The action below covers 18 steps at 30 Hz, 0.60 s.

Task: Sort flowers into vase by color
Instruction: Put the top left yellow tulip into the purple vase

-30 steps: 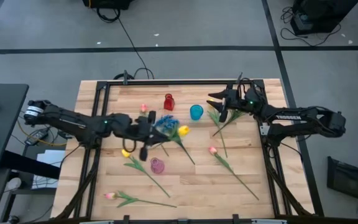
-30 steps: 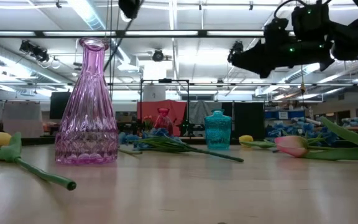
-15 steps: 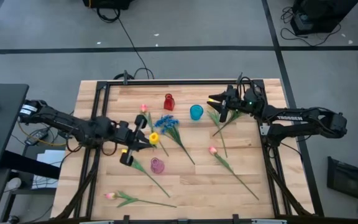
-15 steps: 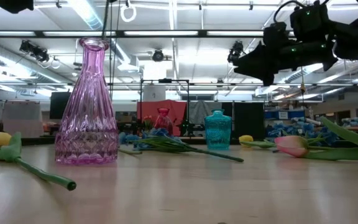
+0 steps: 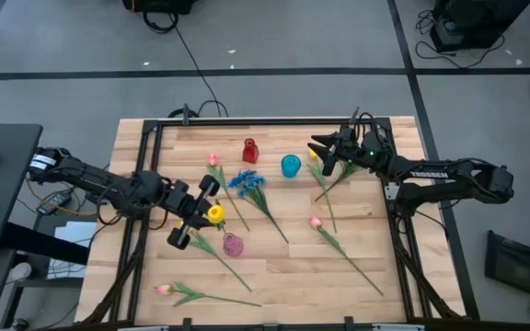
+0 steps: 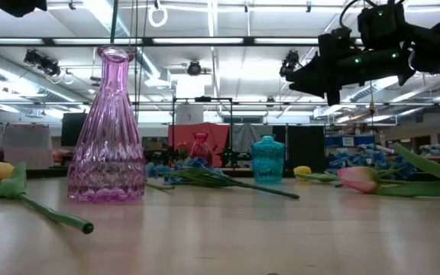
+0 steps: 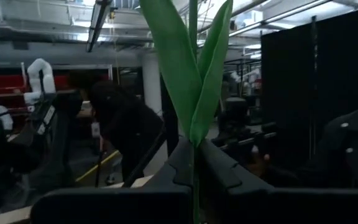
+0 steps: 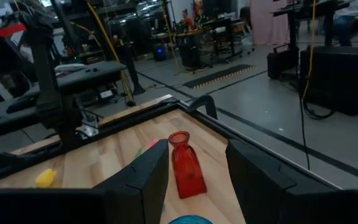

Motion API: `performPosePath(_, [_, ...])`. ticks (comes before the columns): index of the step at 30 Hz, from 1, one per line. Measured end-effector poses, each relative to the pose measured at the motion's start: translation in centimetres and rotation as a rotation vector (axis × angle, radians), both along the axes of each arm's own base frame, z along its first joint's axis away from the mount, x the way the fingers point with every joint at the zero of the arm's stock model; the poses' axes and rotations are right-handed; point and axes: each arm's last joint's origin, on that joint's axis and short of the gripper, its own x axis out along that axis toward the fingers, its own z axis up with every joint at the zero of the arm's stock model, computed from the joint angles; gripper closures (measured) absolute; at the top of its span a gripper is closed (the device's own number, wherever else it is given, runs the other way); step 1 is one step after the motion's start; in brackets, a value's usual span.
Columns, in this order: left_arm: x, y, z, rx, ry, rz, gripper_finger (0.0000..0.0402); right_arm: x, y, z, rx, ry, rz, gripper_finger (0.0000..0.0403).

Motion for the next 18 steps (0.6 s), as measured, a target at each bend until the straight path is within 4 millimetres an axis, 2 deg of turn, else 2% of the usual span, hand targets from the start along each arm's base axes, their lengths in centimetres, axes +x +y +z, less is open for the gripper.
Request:
performPosePath(8, [1.6, -0.4, -1.4, -0.007, 0.04, 0.005, 0.0391, 0.0, 0.0, 0.0, 0.018, -0.008, 0.0, 0.0229])
performPosePath(13, [1.4, -0.3, -2.9, -0.039, 0.067, -0.002, 0.0391, 0.0, 0.0, 0.0, 0.013, -0.006, 0.001, 0.0229])
performPosePath(16, [1.1, -0.2, -2.4, -0.061, 0.004, 0.002, 0.0391, 0.0, 0.0, 0.0, 0.01, -0.004, 0.001, 0.0229])
performPosePath(18, [1.2, -0.2, -2.7, -0.06, 0.022, 0.006, 0.0391, 0.0, 0.0, 0.0, 0.007, -0.003, 0.001, 0.0229])
